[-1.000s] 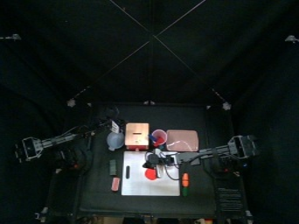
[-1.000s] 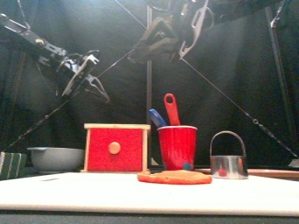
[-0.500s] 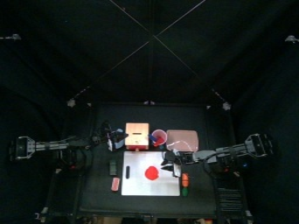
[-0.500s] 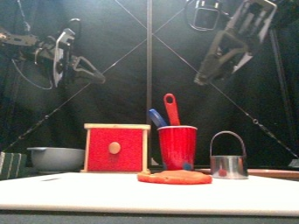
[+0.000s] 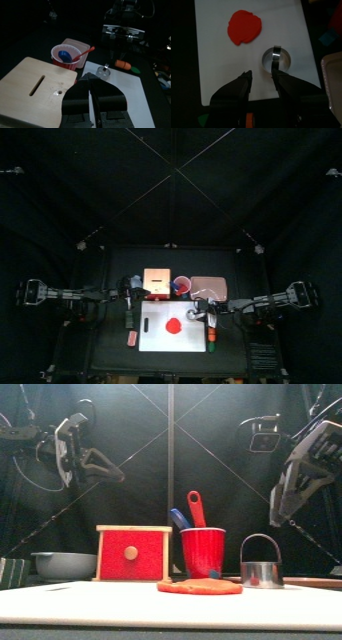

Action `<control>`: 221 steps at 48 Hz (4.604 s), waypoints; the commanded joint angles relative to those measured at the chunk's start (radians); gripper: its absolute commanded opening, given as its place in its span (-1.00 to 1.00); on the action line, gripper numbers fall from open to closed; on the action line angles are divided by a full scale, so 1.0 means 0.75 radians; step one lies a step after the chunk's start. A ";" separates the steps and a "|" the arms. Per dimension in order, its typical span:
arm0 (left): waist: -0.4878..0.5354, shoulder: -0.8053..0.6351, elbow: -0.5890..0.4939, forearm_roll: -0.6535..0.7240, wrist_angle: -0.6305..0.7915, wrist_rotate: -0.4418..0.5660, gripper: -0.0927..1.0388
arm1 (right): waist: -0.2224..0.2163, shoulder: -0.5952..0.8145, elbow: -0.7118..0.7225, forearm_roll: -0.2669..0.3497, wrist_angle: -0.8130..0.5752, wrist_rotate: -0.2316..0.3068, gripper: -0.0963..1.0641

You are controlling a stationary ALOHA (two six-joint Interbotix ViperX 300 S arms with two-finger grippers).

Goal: Get the cutter from the drawer then cut the dough then place the extra dough in the bowl
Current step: Cut the dough

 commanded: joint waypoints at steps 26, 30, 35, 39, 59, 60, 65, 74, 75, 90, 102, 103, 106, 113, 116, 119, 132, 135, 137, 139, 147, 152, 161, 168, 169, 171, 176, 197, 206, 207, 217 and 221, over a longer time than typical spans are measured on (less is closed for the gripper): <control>-0.004 0.012 -0.035 0.000 -0.012 -0.006 -0.31 | -0.045 0.160 -0.086 0.002 -0.008 -0.004 0.46; -0.004 0.012 -0.035 0.000 -0.012 -0.006 -0.31 | -0.045 0.172 -0.086 0.000 -0.006 -0.004 0.45; -0.004 0.012 -0.031 0.000 -0.012 -0.006 -0.31 | -0.047 0.174 -0.086 0.000 0.002 -0.004 0.43; -0.004 0.012 -0.031 0.000 -0.012 -0.006 -0.31 | -0.045 0.174 -0.088 -0.002 0.002 -0.004 0.38; -0.004 0.012 -0.031 0.000 -0.012 -0.006 -0.31 | -0.047 0.164 -0.108 -0.002 0.004 -0.006 0.17; -0.004 0.012 -0.031 0.000 -0.012 -0.004 -0.31 | -0.047 0.162 -0.112 -0.002 0.004 -0.006 0.17; -0.004 0.012 -0.031 0.000 -0.012 -0.006 -0.31 | -0.039 0.160 -0.143 -0.016 0.008 -0.008 0.17; -0.004 0.012 -0.029 0.000 -0.010 -0.004 -0.31 | -0.016 0.166 -0.221 -0.037 0.016 -0.010 0.17; -0.004 0.012 -0.029 0.000 -0.012 -0.004 -0.31 | -0.010 0.170 -0.233 -0.039 0.016 -0.010 0.17; -0.004 0.012 -0.018 0.000 -0.012 -0.002 -0.31 | 0.119 0.303 -0.417 -0.098 0.012 -0.014 0.17; -0.004 0.012 -0.014 -0.002 -0.012 0.000 -0.31 | 0.184 0.405 -0.503 -0.117 0.018 -0.018 0.17; -0.004 0.012 -0.014 0.000 -0.012 0.000 -0.31 | 0.186 0.411 -0.505 -0.119 0.018 -0.016 0.17; -0.004 0.012 -0.014 0.000 -0.010 0.000 -0.31 | 0.192 0.423 -0.509 -0.112 0.018 -0.014 0.17; -0.004 0.012 -0.012 0.000 -0.012 0.002 -0.31 | 0.202 0.450 -0.520 -0.108 0.018 -0.012 0.17; -0.004 0.012 -0.012 0.000 -0.012 0.002 -0.31 | 0.209 0.460 -0.524 -0.108 0.018 -0.012 0.17; -0.004 0.012 -0.008 0.000 -0.012 0.002 -0.31 | 0.211 0.470 -0.530 -0.108 0.018 -0.014 0.18; -0.004 0.012 -0.008 0.000 -0.012 0.002 -0.31 | 0.219 0.509 -0.546 -0.115 0.018 -0.018 0.18; -0.004 0.012 -0.006 0.000 -0.012 0.002 -0.31 | 0.219 0.515 -0.548 -0.117 0.018 -0.020 0.18; -0.004 0.012 -0.004 0.000 -0.012 0.002 -0.31 | 0.219 0.524 -0.548 -0.119 0.018 -0.018 0.18; -0.004 0.012 -0.002 0.000 -0.012 0.000 -0.31 | 0.217 0.528 -0.546 -0.119 0.018 -0.018 0.18; -0.004 0.012 0.000 0.000 -0.012 0.000 -0.31 | 0.211 0.534 -0.542 -0.119 0.022 -0.018 0.18; -0.004 0.012 0.000 0.000 -0.012 0.000 -0.31 | 0.209 0.534 -0.540 -0.119 0.025 -0.018 0.19; -0.004 0.012 0.000 0.000 -0.012 0.000 -0.31 | 0.207 0.538 -0.538 -0.115 0.022 -0.018 0.19; -0.004 0.012 0.002 0.000 -0.012 0.000 -0.31 | 0.207 0.540 -0.538 -0.112 0.022 -0.018 0.19; -0.004 0.012 0.002 0.000 -0.012 0.000 -0.31 | 0.207 0.542 -0.538 -0.110 0.022 -0.018 0.19; -0.004 0.012 0.002 0.000 -0.012 -0.002 -0.31 | 0.207 0.542 -0.536 -0.112 0.022 -0.018 0.19; -0.004 0.012 0.004 0.000 -0.012 0.000 -0.31 | 0.207 0.542 -0.536 -0.110 0.022 -0.016 0.19; -0.004 0.012 0.004 0.000 -0.012 0.000 -0.31 | 0.207 0.542 -0.534 -0.112 0.022 -0.016 0.34; -0.004 0.012 0.004 0.000 -0.012 0.000 -0.31 | 0.207 0.542 -0.534 -0.112 0.022 -0.014 0.49; -0.004 0.012 0.004 0.000 -0.012 0.000 -0.31 | 0.207 0.542 -0.532 -0.115 0.025 -0.014 0.51; -0.004 0.012 0.006 0.000 -0.012 0.000 -0.31 | 0.209 0.542 -0.536 -0.119 0.029 -0.012 0.62; -0.004 0.012 0.006 0.000 -0.012 0.000 -0.31 | 0.209 0.536 -0.534 -0.119 0.029 -0.012 0.67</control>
